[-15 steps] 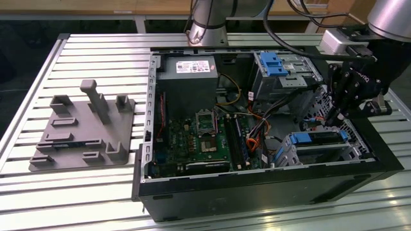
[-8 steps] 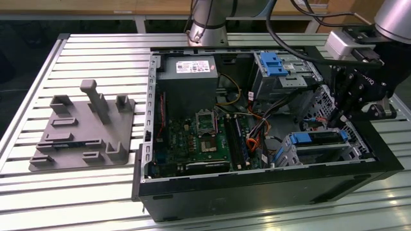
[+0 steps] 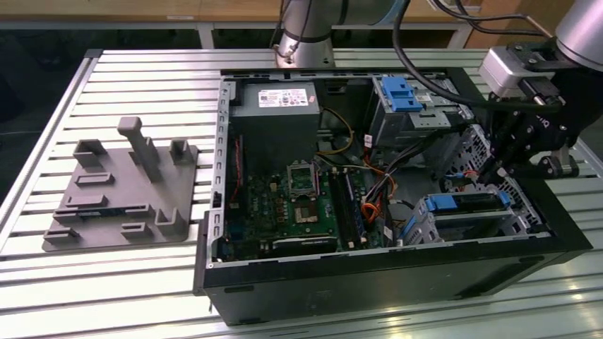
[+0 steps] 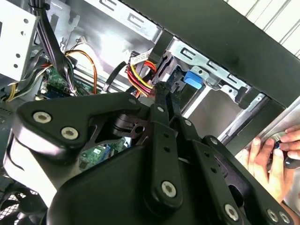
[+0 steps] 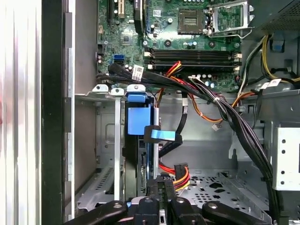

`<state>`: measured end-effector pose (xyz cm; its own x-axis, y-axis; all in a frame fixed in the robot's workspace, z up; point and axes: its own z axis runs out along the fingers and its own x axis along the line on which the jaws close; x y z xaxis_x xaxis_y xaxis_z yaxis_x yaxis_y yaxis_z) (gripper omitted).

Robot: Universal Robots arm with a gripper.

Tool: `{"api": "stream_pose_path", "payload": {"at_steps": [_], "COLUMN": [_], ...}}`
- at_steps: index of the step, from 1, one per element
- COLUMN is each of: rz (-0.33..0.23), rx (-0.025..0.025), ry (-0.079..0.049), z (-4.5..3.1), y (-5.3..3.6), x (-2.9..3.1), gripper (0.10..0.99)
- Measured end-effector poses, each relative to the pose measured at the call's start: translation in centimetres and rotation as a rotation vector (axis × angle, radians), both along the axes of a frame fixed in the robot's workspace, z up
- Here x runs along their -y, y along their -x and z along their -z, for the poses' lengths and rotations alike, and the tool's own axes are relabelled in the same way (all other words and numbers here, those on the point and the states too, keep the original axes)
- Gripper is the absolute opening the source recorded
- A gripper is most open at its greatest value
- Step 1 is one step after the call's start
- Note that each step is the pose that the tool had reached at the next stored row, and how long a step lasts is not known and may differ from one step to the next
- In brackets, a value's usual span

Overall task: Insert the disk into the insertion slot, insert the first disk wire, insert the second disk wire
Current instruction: 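Insert the first disk wire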

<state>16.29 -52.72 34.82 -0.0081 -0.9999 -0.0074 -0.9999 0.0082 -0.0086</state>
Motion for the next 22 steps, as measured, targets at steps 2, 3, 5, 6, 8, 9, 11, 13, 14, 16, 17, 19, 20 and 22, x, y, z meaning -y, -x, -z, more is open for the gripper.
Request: {"api": "stream_pose_path", "payload": {"at_steps": [2, 3, 5, 6, 8, 9, 11, 13, 14, 16, 17, 19, 20, 22], "rz": [0.005, 0.005, 0.006, 0.006, 0.006, 0.006, 0.006, 0.007, 0.007, 0.007, 0.008, 0.016, 0.020, 0.035], "rx": [-0.0008, -0.0009, -0.0009, -0.0009, -0.0010, -0.0009, -0.0009, -0.0009, -0.0009, -0.0009, -0.0009, -0.0008, -0.0007, -0.0004], "ry": [0.000, 0.000, 0.000, -0.001, -0.021, -0.034, -0.044, -0.045, -0.045, -0.045, -0.045, -0.045, -0.045, -0.045], "z": [0.01, 0.01, 0.00, 0.00, 0.01, 0.00, 0.00, 0.00, 0.01, 0.00, 0.00, 0.00, 0.00, 0.00], "y": [0.01, 0.01, 0.01, 0.00, 0.00, 0.00, 0.00, 0.00, 0.00, 0.00, -0.05, -0.10, -0.11, -0.12], "x": [0.00, 0.01, 0.01, 0.02, 0.05, 0.09, 0.25, 0.28, 0.27, 0.28, 0.29, 0.29, 0.30, 0.31], "gripper": [0.165, 0.165, 0.165, 0.165, 0.165, 0.165, 0.165, 0.165, 0.165, 0.165, 0.165, 0.165, 0.165, 0.165]}}
